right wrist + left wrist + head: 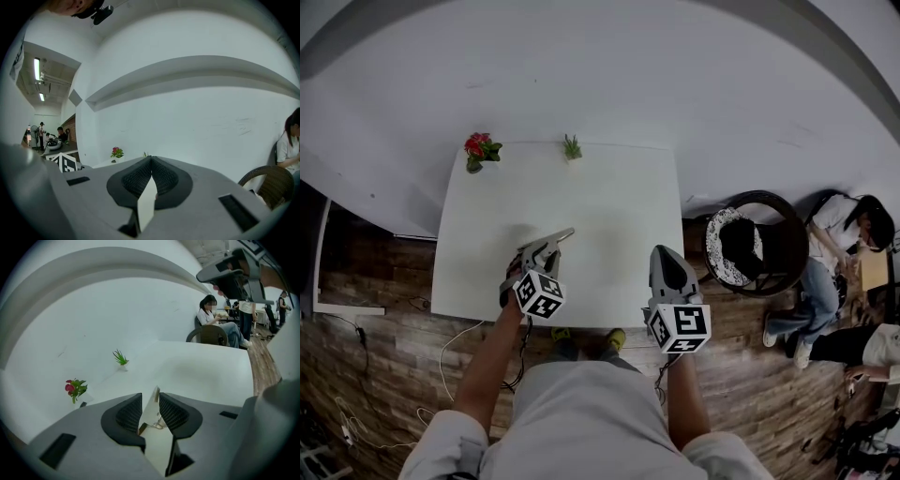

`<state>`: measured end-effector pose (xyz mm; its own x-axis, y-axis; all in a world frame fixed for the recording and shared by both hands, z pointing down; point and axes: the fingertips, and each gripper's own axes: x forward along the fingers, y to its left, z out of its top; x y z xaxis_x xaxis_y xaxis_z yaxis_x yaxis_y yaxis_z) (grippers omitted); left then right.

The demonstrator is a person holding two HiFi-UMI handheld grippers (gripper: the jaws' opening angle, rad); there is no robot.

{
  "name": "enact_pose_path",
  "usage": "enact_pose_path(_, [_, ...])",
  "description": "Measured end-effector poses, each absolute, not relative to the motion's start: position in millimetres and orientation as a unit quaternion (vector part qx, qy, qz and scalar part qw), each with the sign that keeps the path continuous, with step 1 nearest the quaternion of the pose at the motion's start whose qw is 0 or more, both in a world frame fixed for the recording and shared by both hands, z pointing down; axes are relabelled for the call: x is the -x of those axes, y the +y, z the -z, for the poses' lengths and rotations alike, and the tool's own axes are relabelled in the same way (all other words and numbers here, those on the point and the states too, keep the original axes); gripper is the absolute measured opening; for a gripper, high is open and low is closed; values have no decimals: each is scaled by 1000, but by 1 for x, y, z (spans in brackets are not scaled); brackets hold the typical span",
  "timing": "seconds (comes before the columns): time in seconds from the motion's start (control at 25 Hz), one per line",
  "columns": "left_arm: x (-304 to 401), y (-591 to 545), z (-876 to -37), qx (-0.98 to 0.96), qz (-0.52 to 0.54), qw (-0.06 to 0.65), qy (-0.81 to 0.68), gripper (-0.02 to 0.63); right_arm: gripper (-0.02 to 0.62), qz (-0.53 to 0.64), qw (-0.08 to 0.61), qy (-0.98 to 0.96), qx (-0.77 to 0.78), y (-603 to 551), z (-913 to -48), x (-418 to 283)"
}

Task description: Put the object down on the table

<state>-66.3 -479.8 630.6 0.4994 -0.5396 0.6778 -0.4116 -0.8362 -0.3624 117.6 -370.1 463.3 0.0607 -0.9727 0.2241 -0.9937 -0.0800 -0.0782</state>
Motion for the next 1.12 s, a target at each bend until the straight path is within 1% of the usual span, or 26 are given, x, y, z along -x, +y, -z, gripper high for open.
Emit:
enact_pose_path(0.24, [72,-489,-593,873,365,41,319,97,9,-102,42,-682,-723,-373,-457,-116])
enact_pose_path(0.36, [78,-491,-577,877,343,35,335,47,9,-101,39,-685,-720,-375,-454,-114])
enact_pose_path(0.72, [92,-493,-533,884,281,-3,373,20,9,-98,31,-696,-711,-383,-448,-110])
enact_pose_path(1.12, [99,-489,-475,891,207,-10,404,18,8,-96,30,-704,-703,-387,-444,-110])
